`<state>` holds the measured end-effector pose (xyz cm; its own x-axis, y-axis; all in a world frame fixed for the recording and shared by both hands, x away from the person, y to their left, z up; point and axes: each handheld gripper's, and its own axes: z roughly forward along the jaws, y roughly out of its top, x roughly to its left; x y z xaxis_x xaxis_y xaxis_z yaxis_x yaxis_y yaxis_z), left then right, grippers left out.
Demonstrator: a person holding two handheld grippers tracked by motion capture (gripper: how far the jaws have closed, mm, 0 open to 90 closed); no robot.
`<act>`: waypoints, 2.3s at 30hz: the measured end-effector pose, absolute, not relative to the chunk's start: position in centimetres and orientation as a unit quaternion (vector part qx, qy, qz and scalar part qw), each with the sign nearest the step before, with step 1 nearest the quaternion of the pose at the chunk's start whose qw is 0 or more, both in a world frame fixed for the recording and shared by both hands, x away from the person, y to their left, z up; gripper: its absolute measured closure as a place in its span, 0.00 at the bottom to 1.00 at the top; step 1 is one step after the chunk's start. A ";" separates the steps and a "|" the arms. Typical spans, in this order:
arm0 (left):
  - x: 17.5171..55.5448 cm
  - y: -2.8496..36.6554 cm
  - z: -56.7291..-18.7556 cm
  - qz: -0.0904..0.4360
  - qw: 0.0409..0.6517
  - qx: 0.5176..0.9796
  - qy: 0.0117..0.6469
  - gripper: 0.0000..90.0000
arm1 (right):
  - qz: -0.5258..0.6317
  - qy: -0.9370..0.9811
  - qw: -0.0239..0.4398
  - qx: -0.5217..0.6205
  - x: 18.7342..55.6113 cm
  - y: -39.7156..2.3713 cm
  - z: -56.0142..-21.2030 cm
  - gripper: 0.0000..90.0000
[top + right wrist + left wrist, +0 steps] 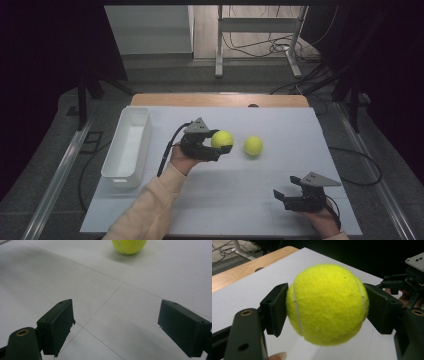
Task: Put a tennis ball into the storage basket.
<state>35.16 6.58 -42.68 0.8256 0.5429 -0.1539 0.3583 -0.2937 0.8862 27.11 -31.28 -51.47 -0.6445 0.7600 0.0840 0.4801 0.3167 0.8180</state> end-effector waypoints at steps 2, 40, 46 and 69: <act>35.2 6.9 -42.5 0.091 0.524 0.797 0.285 0.29 | 0.435 0.795 0.161 0.390 27.1 -31.3 -51.5 0.15; 36.2 11.3 -41.5 0.141 0.529 0.767 0.334 0.29 | 0.435 0.796 0.160 0.390 27.1 -31.3 -51.5 0.15; 36.6 12.2 -41.5 0.144 0.531 0.760 0.347 0.29 | 0.434 0.796 0.160 0.390 27.1 -31.3 -51.5 0.15; 37.1 14.8 -41.3 0.164 0.528 0.744 0.376 0.29 | 0.434 0.796 0.160 0.390 27.1 -31.3 -51.5 0.15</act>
<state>37.10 14.79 -41.26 0.6641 0.7320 -0.1523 0.3852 -0.1604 0.9088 27.12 -31.25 -51.50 -0.6448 0.7597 0.0842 0.4827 0.3193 0.8155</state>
